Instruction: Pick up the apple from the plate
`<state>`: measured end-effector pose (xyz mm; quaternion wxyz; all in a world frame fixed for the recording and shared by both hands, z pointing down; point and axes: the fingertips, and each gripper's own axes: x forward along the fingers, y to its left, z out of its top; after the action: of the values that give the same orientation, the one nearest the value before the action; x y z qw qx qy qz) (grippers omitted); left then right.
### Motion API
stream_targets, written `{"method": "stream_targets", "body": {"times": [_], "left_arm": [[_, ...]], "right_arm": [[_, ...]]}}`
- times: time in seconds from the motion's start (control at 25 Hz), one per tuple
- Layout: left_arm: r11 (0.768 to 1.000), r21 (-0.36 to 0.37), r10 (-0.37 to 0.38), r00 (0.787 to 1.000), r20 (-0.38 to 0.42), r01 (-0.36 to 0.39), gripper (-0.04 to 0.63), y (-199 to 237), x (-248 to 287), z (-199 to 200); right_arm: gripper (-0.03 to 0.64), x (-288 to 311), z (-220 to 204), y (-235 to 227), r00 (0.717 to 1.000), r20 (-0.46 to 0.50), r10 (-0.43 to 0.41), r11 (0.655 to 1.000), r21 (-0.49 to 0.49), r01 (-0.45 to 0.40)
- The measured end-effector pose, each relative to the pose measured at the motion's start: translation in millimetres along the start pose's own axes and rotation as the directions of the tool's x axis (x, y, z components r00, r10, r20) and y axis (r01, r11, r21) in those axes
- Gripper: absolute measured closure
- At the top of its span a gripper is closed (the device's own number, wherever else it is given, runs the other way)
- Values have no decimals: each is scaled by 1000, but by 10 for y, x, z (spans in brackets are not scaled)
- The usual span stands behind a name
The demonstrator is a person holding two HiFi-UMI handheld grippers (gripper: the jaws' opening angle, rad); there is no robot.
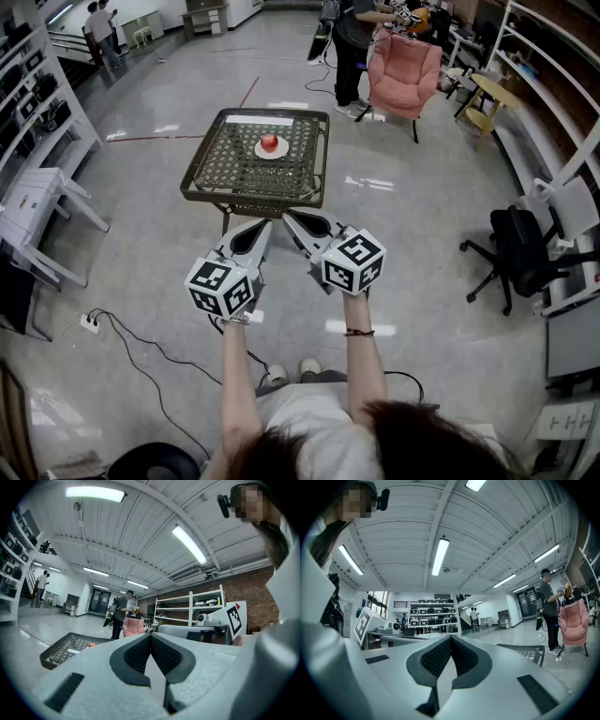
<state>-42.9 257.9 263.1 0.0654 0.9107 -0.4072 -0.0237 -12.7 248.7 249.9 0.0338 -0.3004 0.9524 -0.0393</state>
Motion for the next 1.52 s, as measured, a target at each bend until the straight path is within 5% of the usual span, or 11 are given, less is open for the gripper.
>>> {"method": "stream_targets", "body": {"times": [1.52], "left_arm": [[996,-56,68,997,-33,-70,584,201,258,-213]], "right_arm": [[607,60,-169,-400,999,-18,32,998,49,-31]]}}
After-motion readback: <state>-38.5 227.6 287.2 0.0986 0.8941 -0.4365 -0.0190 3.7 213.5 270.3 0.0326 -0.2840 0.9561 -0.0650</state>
